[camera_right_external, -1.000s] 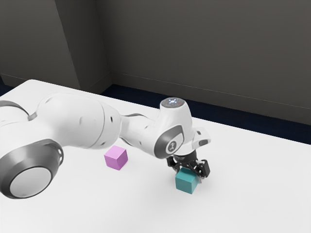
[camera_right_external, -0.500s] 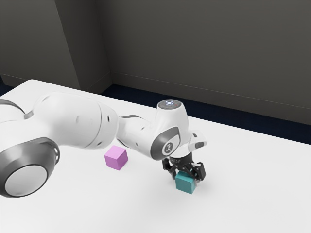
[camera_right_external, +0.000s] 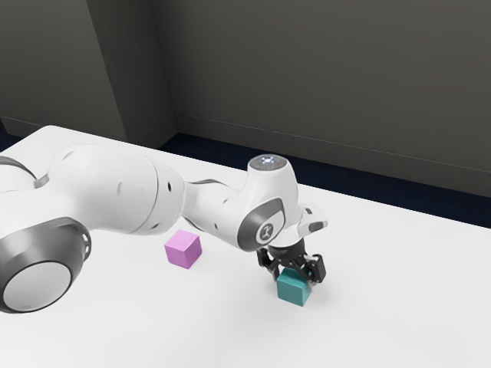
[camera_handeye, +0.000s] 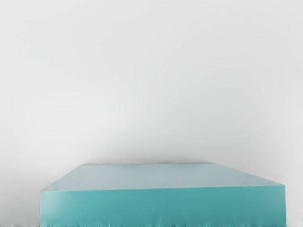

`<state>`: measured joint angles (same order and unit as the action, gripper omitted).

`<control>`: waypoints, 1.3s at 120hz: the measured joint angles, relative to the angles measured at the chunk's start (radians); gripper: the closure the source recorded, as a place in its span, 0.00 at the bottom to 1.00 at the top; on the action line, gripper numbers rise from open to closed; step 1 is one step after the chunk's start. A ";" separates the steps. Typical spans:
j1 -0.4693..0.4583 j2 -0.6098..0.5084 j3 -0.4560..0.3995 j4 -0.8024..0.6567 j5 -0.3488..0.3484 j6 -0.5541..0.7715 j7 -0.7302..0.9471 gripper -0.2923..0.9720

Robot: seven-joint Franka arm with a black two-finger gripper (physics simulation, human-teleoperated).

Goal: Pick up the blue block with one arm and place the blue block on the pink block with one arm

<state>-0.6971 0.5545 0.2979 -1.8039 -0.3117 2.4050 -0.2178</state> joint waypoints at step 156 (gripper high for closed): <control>0.230 -0.469 0.132 -0.376 0.464 -0.002 0.069 0.55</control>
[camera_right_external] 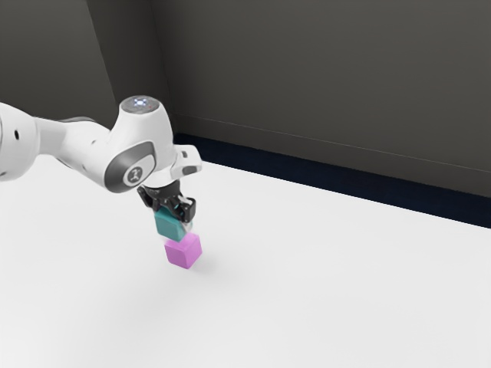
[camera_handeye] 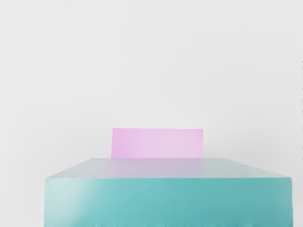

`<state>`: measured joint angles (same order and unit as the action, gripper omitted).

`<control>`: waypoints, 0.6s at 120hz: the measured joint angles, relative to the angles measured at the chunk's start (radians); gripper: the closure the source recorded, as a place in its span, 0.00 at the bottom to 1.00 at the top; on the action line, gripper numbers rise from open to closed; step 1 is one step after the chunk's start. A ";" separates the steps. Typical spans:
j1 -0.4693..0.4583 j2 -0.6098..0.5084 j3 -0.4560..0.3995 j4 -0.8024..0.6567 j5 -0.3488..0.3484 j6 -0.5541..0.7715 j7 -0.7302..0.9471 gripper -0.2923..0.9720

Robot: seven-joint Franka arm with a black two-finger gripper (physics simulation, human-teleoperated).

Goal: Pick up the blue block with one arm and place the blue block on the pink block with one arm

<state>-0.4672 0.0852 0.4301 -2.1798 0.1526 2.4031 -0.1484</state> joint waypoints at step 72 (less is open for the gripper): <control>0.040 -0.021 0.004 -0.064 -0.275 0.020 0.211 0.57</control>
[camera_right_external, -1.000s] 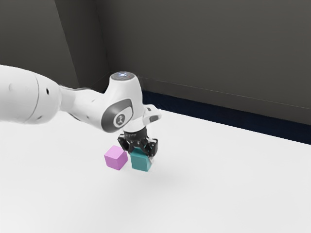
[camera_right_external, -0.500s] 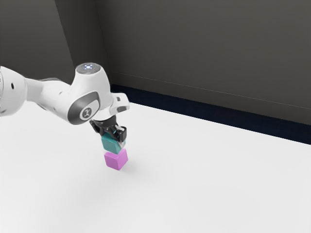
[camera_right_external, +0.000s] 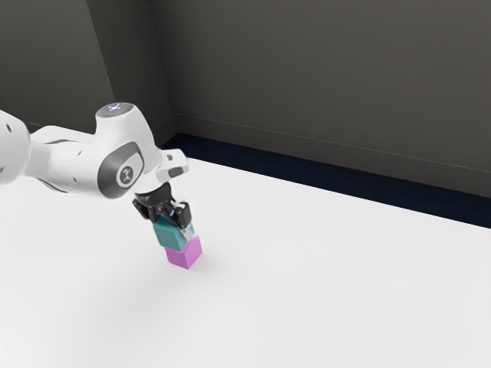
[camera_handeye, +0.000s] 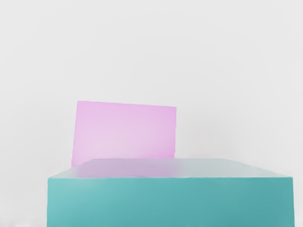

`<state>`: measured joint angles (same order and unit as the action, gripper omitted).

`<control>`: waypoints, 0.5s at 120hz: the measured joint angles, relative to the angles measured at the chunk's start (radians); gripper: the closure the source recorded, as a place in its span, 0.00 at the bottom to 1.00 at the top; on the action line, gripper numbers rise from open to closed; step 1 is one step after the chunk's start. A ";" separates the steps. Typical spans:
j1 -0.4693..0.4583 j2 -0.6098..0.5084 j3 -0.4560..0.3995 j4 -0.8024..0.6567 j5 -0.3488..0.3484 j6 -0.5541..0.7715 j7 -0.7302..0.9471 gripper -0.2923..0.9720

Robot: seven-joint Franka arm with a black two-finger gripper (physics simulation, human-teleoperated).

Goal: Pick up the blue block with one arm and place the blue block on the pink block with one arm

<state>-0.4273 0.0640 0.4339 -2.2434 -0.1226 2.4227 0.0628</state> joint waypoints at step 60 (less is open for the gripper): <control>0.049 0.076 -0.006 0.082 -0.071 -0.060 0.233 0.57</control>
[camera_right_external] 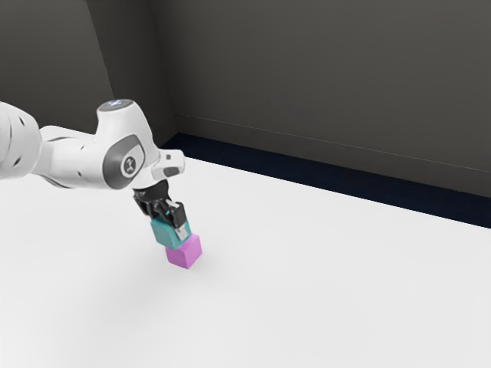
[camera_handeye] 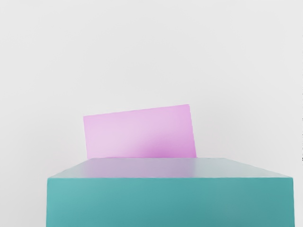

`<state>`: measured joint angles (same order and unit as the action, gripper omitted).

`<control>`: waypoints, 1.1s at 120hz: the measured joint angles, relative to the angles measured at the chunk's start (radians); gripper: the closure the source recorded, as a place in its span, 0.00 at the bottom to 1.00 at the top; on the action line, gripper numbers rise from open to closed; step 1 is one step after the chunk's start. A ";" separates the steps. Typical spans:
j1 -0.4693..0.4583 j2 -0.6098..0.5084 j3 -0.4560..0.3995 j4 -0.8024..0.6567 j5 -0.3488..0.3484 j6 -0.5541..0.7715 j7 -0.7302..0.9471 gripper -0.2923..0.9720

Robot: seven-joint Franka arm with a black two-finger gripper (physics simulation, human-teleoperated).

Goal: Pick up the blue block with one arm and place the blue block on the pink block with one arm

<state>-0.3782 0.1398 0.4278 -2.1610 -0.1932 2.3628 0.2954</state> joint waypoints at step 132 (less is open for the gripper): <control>0.024 0.076 -0.003 0.054 -0.142 0.012 0.107 0.58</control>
<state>-0.3546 0.2154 0.4245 -2.1067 -0.3352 2.3744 0.4028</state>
